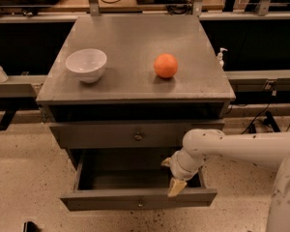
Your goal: Open middle drawer
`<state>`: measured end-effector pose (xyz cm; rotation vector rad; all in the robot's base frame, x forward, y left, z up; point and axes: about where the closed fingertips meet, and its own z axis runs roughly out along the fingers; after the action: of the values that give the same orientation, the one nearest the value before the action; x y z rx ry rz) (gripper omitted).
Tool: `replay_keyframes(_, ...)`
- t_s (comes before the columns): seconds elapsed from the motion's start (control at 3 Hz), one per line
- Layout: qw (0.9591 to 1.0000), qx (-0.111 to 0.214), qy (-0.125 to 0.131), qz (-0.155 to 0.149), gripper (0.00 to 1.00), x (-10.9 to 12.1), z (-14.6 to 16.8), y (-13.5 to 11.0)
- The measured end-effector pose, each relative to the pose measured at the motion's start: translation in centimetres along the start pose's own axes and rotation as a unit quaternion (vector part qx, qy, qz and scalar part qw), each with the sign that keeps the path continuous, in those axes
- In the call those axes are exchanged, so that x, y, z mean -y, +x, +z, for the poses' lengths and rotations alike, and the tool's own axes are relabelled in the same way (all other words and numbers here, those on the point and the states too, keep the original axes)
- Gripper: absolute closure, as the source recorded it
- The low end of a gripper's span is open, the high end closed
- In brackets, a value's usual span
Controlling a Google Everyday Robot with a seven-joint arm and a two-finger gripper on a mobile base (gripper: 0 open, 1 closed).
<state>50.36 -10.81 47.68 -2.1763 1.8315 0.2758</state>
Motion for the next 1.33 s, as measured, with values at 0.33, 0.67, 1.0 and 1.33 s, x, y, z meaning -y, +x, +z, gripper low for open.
replay_keyframes(0.33, 0.9996, -0.021, 0.016, 0.009, 0.59, 1.5, 0.3, 0.7)
replay_keyframes(0.67, 0.9993, -0.023, 0.021, 0.021, 0.90, 3.3, 1.6, 1.8)
replay_keyframes(1.0, 0.9991, 0.010, 0.025, 0.033, 1.00, 3.9, 3.3, 3.6)
replay_keyframes(1.33, 0.9986, 0.039, 0.011, 0.034, 1.00, 3.6, 5.6, 4.9)
